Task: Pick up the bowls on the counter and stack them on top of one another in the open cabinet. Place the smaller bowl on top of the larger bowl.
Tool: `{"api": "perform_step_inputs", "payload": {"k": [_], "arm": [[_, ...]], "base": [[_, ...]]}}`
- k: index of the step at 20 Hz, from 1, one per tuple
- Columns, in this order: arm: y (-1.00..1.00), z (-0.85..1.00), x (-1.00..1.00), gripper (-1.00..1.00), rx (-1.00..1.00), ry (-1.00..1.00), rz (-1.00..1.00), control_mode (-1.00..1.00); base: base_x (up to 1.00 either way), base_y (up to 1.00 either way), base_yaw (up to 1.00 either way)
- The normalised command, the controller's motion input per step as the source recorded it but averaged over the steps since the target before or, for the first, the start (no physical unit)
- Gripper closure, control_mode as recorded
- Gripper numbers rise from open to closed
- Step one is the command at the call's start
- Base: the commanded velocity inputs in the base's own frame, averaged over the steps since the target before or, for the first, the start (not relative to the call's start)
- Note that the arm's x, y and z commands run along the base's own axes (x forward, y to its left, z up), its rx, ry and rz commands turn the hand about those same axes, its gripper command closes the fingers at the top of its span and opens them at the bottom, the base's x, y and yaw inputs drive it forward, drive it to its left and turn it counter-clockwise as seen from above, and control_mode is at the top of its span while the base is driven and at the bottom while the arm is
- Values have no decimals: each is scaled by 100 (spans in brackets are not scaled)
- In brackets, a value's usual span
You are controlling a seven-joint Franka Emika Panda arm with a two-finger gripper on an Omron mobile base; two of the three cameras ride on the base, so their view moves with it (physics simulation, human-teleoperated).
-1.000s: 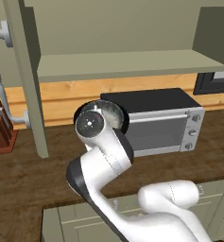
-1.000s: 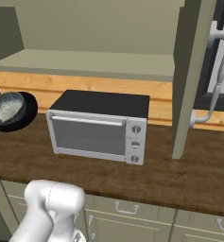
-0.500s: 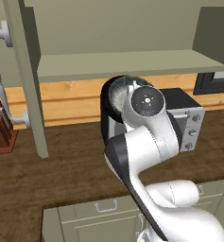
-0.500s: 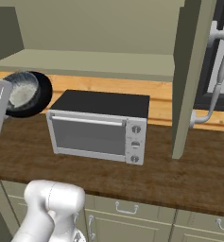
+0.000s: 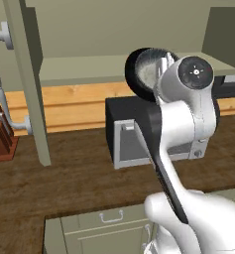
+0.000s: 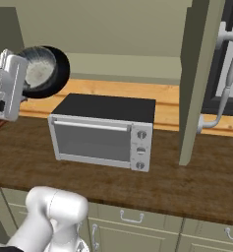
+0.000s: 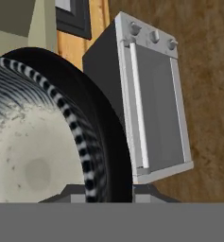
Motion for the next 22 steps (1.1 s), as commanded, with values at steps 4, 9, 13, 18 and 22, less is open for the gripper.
{"api": "perform_step_inputs", "payload": {"k": [4, 9, 13, 18, 22], "arm": [[-37, 38, 46, 100, 1, 0, 6, -100], [-23, 1, 71, 100, 0, -1, 8, -100], [-20, 0, 76, 100, 0, -8, 10, -100], [-13, 0, 76, 100, 0, -10, 11, -100], [-9, 0, 87, 100, 0, -1, 14, -100]], "base": [[0, 0, 0], [0, 0, 0], [0, 0, 0], [0, 0, 0], [0, 0, 0]]}}
